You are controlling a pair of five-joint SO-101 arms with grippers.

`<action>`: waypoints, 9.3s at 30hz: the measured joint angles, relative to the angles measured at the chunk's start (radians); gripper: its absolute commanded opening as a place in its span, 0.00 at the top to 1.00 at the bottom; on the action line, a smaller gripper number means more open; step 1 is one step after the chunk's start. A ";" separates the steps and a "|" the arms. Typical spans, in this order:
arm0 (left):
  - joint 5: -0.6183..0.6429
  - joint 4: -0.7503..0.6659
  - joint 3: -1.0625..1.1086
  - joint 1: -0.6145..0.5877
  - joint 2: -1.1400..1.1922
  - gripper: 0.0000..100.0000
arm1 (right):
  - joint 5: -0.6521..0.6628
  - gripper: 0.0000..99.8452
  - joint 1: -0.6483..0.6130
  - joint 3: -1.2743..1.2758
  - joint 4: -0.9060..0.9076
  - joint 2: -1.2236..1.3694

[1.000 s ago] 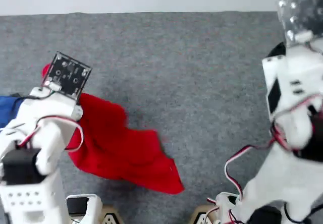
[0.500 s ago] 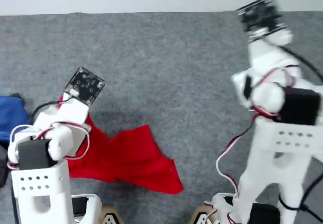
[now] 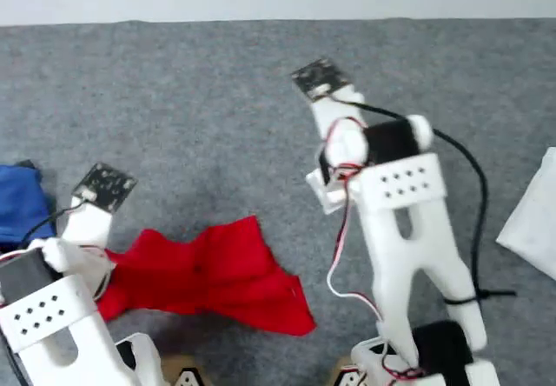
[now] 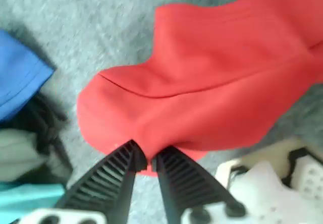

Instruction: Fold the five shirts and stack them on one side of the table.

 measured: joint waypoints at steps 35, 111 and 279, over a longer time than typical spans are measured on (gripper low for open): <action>-0.095 -0.301 0.037 -0.437 -0.002 0.79 | -0.279 0.81 -0.385 -0.419 -0.140 0.824; 0.384 -0.256 -0.264 0.249 0.499 0.79 | 0.064 0.99 0.006 -0.499 0.057 0.635; 0.598 -0.864 -0.890 0.571 1.037 0.99 | 0.236 0.99 0.457 -0.373 -0.606 0.433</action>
